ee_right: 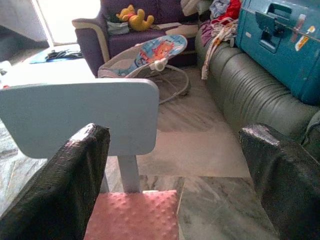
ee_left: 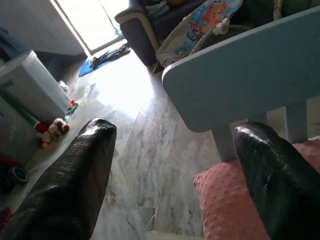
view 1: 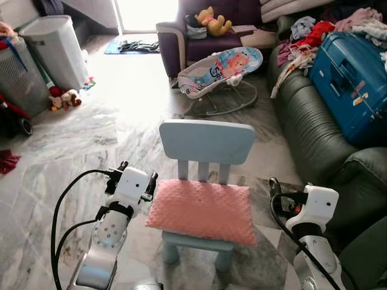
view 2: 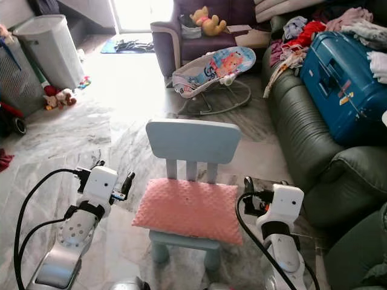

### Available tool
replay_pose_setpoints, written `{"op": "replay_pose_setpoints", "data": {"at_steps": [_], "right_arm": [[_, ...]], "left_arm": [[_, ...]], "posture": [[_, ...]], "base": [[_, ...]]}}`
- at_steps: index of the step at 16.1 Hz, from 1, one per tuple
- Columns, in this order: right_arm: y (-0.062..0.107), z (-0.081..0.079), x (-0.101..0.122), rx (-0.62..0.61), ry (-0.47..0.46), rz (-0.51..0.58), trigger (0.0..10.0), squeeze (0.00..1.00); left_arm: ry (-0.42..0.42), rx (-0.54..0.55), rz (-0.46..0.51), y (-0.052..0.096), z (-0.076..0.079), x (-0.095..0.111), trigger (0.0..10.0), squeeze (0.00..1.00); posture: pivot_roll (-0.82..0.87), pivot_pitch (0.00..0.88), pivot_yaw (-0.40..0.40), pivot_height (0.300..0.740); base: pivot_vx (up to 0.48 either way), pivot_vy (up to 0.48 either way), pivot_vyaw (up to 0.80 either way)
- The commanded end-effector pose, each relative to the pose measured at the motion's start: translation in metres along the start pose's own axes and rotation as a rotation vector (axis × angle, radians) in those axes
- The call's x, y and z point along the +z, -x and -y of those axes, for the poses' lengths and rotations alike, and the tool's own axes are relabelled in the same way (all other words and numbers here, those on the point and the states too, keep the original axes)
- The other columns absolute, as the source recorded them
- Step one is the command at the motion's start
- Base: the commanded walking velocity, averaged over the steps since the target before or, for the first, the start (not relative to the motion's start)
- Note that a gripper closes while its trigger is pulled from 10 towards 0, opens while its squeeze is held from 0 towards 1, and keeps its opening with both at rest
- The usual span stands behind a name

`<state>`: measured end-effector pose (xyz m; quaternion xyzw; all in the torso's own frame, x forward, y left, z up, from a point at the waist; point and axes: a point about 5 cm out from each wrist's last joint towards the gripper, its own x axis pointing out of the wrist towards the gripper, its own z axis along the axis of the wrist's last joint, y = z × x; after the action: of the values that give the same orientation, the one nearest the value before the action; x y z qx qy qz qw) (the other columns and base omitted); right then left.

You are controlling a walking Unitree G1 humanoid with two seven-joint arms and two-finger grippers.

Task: Move the pillow to the sofa

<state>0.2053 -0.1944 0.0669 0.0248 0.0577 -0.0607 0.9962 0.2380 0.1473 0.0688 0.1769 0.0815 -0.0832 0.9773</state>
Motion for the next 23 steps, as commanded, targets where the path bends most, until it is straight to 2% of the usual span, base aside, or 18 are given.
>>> {"op": "replay_pose_setpoints", "data": {"at_steps": [1, 4, 7, 9, 11, 16, 19, 23], "right_arm": [[-0.003, -0.004, 0.002, 0.026, 0.001, -0.001, 10.0, 0.00], [-0.011, -0.008, 0.007, 0.060, 0.047, 0.015, 10.0, 0.00], [-0.015, -0.013, 0.006, 0.058, 0.042, 0.018, 10.0, 0.00], [-0.014, -0.017, 0.006, 0.066, 0.031, 0.021, 10.0, 0.00], [-0.011, -0.016, 0.005, 0.062, 0.023, 0.018, 10.0, 0.00], [-0.013, -0.015, 0.004, 0.079, 0.026, 0.012, 10.0, 0.00], [-0.016, -0.018, 0.005, 0.094, 0.021, 0.013, 10.0, 0.00], [-0.018, -0.018, 0.003, 0.094, 0.010, 0.006, 10.0, 0.00]], "left_arm": [[0.000, 0.023, 0.001, 0.000, -0.002, 0.002, 10.0, 0.00], [-0.007, 0.041, 0.044, -0.008, -0.006, 0.014, 10.0, 0.00], [-0.047, 0.049, 0.056, -0.014, -0.014, 0.018, 10.0, 0.00], [-0.042, 0.056, 0.047, -0.010, -0.013, 0.014, 10.0, 0.00], [-0.027, 0.039, 0.023, 0.000, -0.005, 0.005, 10.0, 0.00], [0.012, 0.062, 0.019, 0.005, -0.005, 0.006, 10.0, 0.00], [0.022, 0.087, 0.013, 0.005, -0.008, 0.004, 10.0, 0.00], [0.032, 0.084, -0.001, 0.010, -0.003, 0.001, 10.0, 0.00]], "posture": [[-0.04, 0.000, 0.011, 0.740], [-0.04, 0.000, -0.028, 0.740], [-0.03, 0.000, 0.000, 0.740], [-0.03, 0.000, 0.010, 0.740], [-0.02, 0.000, 0.011, 0.740], [-0.01, 0.000, -0.019, 0.740], [0.00, 0.000, -0.028, 0.713], [0.00, 0.000, -0.026, 0.664]], "base": [[0.000, 0.000, 0.00], [0.000, 0.000, -0.53], [0.000, 0.000, 0.00], [0.000, 0.000, 0.00], [0.000, 0.000, 0.00], [0.000, 0.000, 0.00], [0.000, 0.000, 0.00], [0.000, 0.000, 0.00]]}}
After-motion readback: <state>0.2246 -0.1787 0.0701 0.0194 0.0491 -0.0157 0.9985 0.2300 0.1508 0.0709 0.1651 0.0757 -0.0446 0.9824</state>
